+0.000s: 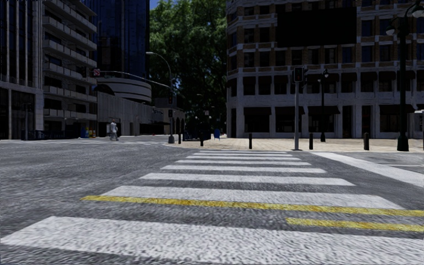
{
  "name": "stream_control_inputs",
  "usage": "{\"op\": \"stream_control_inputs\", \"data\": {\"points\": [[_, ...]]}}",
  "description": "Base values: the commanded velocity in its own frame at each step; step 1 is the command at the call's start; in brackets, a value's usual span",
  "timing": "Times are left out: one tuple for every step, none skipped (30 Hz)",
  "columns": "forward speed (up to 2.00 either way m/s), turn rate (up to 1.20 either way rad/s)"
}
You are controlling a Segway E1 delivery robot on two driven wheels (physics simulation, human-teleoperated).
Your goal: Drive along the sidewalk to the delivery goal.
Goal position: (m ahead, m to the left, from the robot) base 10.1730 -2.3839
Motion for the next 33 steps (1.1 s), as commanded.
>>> {"op": "stream_control_inputs", "data": {"points": [[1.77, -0.49], [1.77, -0.49], [1.76, -0.47], [1.76, -0.24], [1.76, 0.00], [1.76, 0.00], [1.76, 0.00], [1.76, 0.00], [1.76, 0.00], [1.76, 0.00], [1.76, 0.00], [1.76, 0.00], [1.76, 0.00], [1.76, 0.00], [1.76, 0.00], [1.76, 0.00], [1.76, 0.00], [1.76, 0.00], [1.76, 0.00], [1.76, 0.00], [1.76, 0.00], [1.76, 0.00], [1.76, 0.00], [1.76, 0.00], [1.76, 0.00], [1.76, 0.00], [1.76, 0.00], [1.76, 0.00], [1.72, -0.16], [1.70, -0.38], [1.67, -0.52], [1.67, -0.52], [1.64, -0.57]]}}
